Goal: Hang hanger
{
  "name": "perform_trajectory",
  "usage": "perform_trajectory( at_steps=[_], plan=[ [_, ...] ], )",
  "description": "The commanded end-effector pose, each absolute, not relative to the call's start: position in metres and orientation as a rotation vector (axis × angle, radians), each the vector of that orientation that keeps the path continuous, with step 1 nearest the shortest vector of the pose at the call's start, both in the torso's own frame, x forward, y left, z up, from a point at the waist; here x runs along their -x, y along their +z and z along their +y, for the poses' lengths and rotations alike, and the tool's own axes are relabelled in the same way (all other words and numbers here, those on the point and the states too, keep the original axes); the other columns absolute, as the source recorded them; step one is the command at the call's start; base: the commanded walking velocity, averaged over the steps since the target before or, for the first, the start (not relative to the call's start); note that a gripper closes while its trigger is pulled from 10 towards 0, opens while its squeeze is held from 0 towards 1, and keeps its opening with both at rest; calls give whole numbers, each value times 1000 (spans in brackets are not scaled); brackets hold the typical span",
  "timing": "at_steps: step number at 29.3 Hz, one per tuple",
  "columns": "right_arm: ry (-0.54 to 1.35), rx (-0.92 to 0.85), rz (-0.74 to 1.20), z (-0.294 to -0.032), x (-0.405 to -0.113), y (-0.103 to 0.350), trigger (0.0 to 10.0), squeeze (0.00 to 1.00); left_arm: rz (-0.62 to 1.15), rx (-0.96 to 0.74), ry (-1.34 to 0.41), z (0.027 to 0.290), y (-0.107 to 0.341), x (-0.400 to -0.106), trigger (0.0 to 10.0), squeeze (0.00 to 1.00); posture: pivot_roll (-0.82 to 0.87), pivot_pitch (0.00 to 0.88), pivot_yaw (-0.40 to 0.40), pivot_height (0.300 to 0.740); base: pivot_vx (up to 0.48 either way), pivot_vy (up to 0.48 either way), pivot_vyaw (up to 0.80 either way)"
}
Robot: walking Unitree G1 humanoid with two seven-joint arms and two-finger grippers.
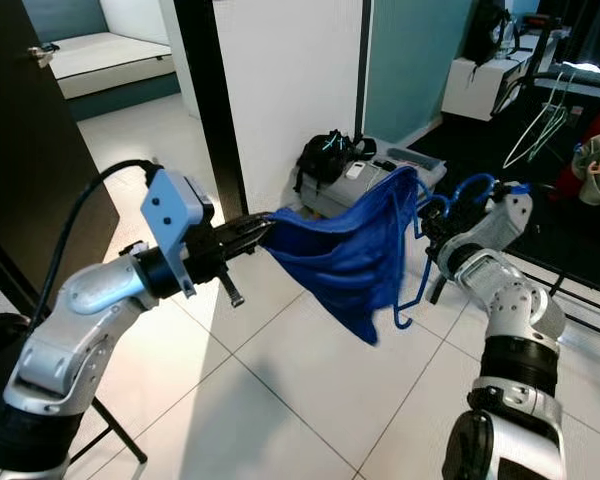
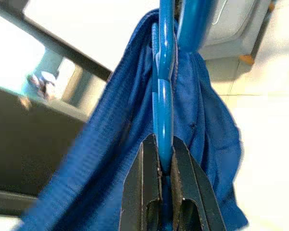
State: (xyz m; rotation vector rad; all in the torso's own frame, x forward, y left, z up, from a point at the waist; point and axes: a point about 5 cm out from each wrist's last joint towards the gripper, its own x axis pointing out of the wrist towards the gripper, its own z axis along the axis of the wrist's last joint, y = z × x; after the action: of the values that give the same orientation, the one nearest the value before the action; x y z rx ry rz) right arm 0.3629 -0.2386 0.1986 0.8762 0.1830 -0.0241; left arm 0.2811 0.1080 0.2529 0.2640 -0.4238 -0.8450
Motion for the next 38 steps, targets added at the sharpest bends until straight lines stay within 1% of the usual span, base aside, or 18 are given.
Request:
perform_trajectory(
  at_steps=[1, 3, 4, 6, 9, 10, 12, 15, 22, 25, 26, 27, 29, 30, 31, 33, 37, 38],
  plan=[
    [-57, -980, 107, -237, -368, 210, 10000, 0, -447, -255, -898, 91, 251, -273, 10000, 0, 24, 0, 3, 740, 0, 0, 0],
    [-57, -980, 107, -237, -368, 210, 10000, 0, -447, -255, -898, 91, 251, -273, 10000, 0, 24, 0, 3, 740, 0, 0, 0],
    [-81, -1021, 85, -235, -371, 212, 10000, 0, -442, -240, -930, 80, 247, -269, 10000, 0, 24, 0, 3, 740, 0, 0, 0],
    [-81, -1021, 85, -235, -371, 212, 10000, 0, -442, -240, -930, 80, 247, -269, 10000, 0, 24, 0, 3, 740, 0, 0, 0],
    [-210, -1062, 3, -239, -373, 216, 10000, 0, -443, -184, -1022, 51, 240, -255, 10000, 0, 31, 0, -2, 740, 0, 0, 0],
    [-210, -1062, 3, -239, -373, 216, 10000, 0, -443, -184, -1022, 51, 240, -255, 10000, 0, 31, 0, -2, 740, 0, 0, 0],
    [-271, -1067, -38, -244, -373, 218, 10000, 0, -446, -163, -1054, 43, 239, -249, 10000, 0, 30, 0, 0, 740, 0, 0, 0],
    [-288, -1076, -57, -245, -374, 221, 10000, 0, -447, -159, -1057, 41, 238, -248, 10000, 0, 30, 0, 0, 740, 0, 0, 0],
    [-303, -1034, -74, -241, -375, 225, 10000, 0, -449, -147, -1062, 35, 239, -248, 10000, 0, 36, 0, -3, 740, 0, 0, 0],
    [-322, -988, -62, -233, -375, 220, 10000, 0, -465, -100, -1060, 28, 245, -249, 10000, 0, 38, 0, -1, 740, 0, 0, 0],
    [-317, -954, -51, -226, -376, 218, 10000, 0, -474, -64, -1061, 22, 249, -249, 10000, 0, 41, 0, 1, 740, 0, 0, 0],
    [-317, -954, -51, -226, -376, 218, 10000, 0, -474, -64, -1061, 22, 249, -249, 10000, 0, 41, 0, 1, 740, 0, 0, 0],
    [-290, -900, -15, -211, -378, 214, 10000, 0, -480, -7, -1067, 12, 253, -247, 10000, 0, 39, 0, 2, 740, 0, 0, 0],
    [-254, -870, 0, -200, -379, 213, 10000, 0, -470, 14, -1080, 7, 251, -246, 10000, 0, 36, 0, 3, 740, 0, 0, 0],
    [-254, -870, 0, -200, -379, 213, 10000, 0, -470, 14, -1080, 7, 251, -246, 10000, 0, 36, 0, 3, 740, 0, 0, 0],
    [-205, -854, 18, -188, -379, 212, 10000, 0, -451, 32, -1099, -1, 247, -243, 10000, 0, 36, 0, 3, 740, 0, 0, 0],
    [-160, -858, 46, -178, -379, 209, 10000, 0, -434, 43, -1109, -6, 244, -240, 10000, 0, 36, 0, 3, 740, 0, 0, 0],
    [-84, -847, 86, -166, -377, 207, 10000, 0, -414, 63, -1093, -8, 241, -241, 10000, 0, 36, 0, 4, 740, 0, 0, 0]
  ],
)
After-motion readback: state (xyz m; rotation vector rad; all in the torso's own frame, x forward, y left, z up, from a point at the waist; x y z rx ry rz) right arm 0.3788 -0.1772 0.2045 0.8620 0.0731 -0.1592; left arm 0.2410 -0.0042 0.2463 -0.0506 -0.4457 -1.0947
